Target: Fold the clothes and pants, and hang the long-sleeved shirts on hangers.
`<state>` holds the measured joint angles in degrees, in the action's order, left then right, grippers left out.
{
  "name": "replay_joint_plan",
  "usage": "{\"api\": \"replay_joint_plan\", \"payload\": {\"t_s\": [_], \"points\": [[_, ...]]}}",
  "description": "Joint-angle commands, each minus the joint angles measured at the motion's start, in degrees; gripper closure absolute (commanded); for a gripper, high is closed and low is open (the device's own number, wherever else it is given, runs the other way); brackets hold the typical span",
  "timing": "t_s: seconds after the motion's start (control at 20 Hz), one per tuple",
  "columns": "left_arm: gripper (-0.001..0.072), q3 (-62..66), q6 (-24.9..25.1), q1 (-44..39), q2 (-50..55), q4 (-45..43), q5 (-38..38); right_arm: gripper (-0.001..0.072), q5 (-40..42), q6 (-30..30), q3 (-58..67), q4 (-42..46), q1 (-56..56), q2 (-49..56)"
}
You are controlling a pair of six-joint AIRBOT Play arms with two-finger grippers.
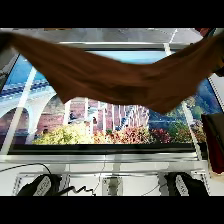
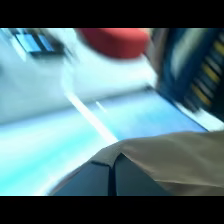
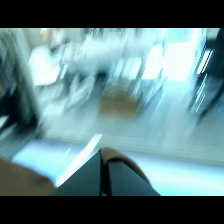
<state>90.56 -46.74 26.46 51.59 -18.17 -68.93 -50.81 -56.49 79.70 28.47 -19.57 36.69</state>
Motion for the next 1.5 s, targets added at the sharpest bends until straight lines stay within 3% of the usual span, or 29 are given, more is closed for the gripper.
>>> {"api": "replay_joint_plan", "payload": {"t_s": [0.0, 0.2, 0.45, 0.65, 0.8, 0.9, 1.15, 1.3, 1.45], "points": [[0.0695, 1.8, 1.4, 0.1, -8.1, -4.6, 10.6, 0.0699, 9.0, 0.3, 5.0, 2.8, 0.0, -5.0], [0.0695, 1.7, -1.1, 0.1, -13.9, -16.8, 17.4, 0.07, 8.9, 0.3, 5.9, 2.3, 0.0, -6.7], [0.0696, -0.3, -13.9, 0.0, -12.7, -29.0, 15.5, 0.0701, 10.3, -0.1, 6.0, 3.3, 0.0, -0.5], [0.0696, -7.4, -13.9, -3.4, -2.3, -28.2, 3.9, 0.07, -4.0, -4.5, 6.0, 3.3, 0.0, 14.8], [0.0695, -12.4, -11.3, -9.4, 9.9, -29.2, 2.5, 0.0699, -16.2, -4.6, 6.0, 3.4, 0.0, 28.6], [0.0694, -12.7, -8.7, -12.3, 19.6, -29.6, 2.9, 0.0699, -19.3, -4.5, 5.9, 4.1, 0.4, 36.9], [0.0695, -12.6, -7.9, -15.5, 39.4, -25.6, 16.1, 0.0699, -11.0, -4.5, 5.8, 13.1, 4.7, 53.4], [0.0695, -12.6, -7.9, -15.7, 44.4, -19.4, 24.7, 0.0699, -2.4, -4.5, 5.8, 14.3, 5.8, 58.8], [0.0695, -12.6, -7.9, -15.7, 45.9, -19.0, 29.9, 0.0699, 0.8, -4.5, 5.8, 16.2, 5.8, 61.0]]}}
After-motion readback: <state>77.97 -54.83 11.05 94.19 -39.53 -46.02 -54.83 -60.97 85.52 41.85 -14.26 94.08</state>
